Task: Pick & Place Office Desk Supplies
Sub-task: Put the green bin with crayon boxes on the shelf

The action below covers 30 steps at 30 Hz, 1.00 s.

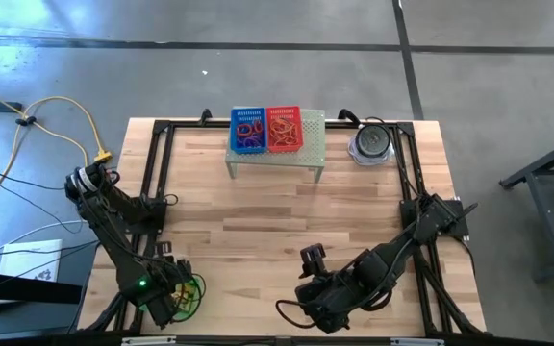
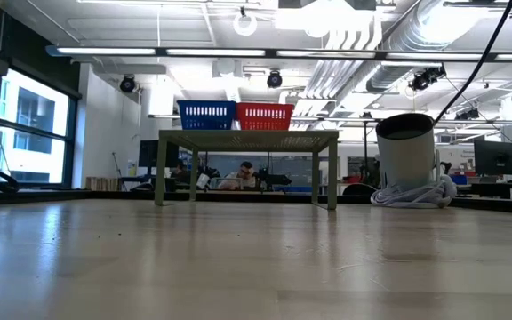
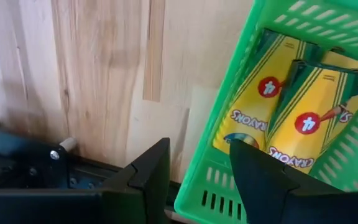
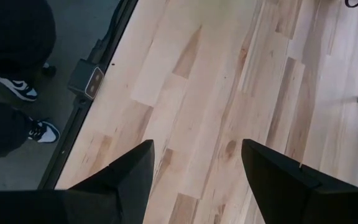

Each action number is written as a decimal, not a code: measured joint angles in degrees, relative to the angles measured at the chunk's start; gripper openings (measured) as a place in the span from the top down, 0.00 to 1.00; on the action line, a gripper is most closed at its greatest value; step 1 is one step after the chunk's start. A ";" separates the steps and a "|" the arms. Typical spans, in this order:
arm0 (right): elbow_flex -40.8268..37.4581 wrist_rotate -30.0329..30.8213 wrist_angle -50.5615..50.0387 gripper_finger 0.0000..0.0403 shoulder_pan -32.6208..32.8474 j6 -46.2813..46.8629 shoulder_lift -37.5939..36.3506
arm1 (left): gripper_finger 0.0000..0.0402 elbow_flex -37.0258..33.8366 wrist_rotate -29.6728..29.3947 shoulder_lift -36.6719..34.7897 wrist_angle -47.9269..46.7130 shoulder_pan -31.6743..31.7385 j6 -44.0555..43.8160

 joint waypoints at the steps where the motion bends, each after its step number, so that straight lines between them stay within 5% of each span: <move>1: 0.00 -0.01 -0.01 0.43 0.00 0.00 0.00 | 0.61 -0.01 -0.06 0.00 0.13 0.00 0.01; 22: 0.00 -0.01 0.88 0.43 -0.03 -0.24 0.00 | 0.61 -5.20 -1.55 -0.02 8.99 1.09 2.07; 30: 0.00 -0.01 0.88 0.43 -0.01 -0.67 0.00 | 0.70 -8.57 -1.68 -0.02 14.03 2.54 2.13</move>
